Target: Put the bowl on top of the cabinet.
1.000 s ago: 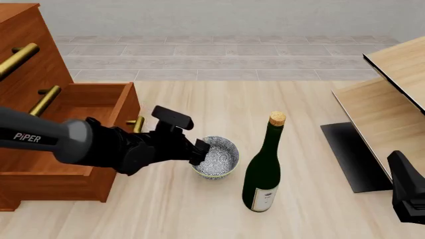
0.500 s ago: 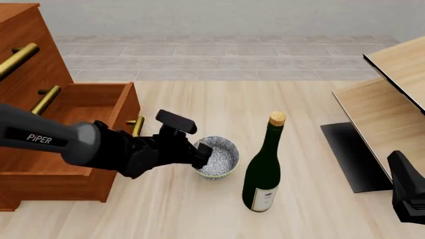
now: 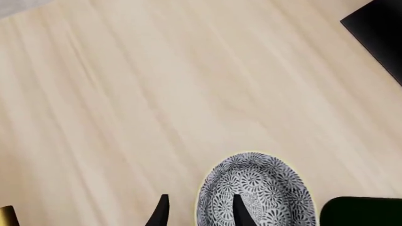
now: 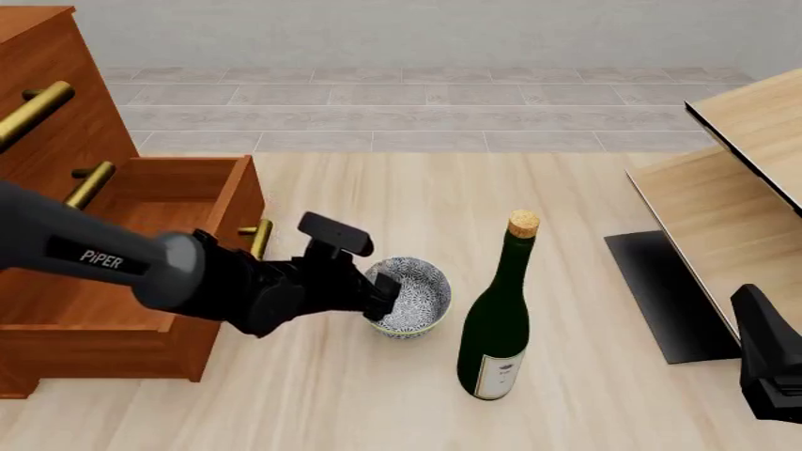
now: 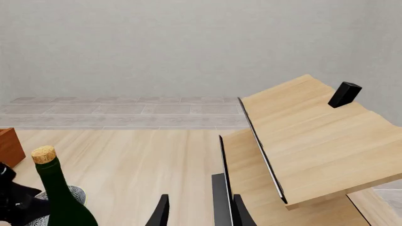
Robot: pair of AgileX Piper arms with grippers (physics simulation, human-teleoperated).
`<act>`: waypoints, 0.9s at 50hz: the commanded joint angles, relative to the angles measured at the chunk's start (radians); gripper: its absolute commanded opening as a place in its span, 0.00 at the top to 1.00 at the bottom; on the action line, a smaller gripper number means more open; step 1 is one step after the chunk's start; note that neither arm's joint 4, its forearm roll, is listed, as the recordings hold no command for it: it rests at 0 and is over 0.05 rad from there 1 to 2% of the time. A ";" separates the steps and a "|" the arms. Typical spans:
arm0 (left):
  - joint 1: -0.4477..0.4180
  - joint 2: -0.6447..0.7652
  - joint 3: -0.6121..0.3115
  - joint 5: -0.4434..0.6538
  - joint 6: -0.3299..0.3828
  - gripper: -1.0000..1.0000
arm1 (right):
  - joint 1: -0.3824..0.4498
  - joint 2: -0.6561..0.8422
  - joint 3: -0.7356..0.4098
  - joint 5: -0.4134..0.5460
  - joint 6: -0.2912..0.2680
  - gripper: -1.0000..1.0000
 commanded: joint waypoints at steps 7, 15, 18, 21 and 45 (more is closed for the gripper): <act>-0.004 0.033 -0.006 -0.013 0.004 0.00 | 0.000 0.000 0.000 0.000 0.000 0.00; -0.015 0.012 0.019 -0.045 0.030 0.00 | 0.000 0.000 0.000 0.000 0.000 0.00; -0.019 -0.014 0.025 -0.032 0.016 1.00 | 0.000 0.000 0.000 0.000 0.000 0.00; 0.003 -0.041 0.022 -0.028 0.039 1.00 | 0.000 0.000 0.000 0.000 0.000 0.00; 0.103 -0.391 0.000 0.098 0.031 1.00 | 0.000 0.000 0.000 0.000 0.000 0.00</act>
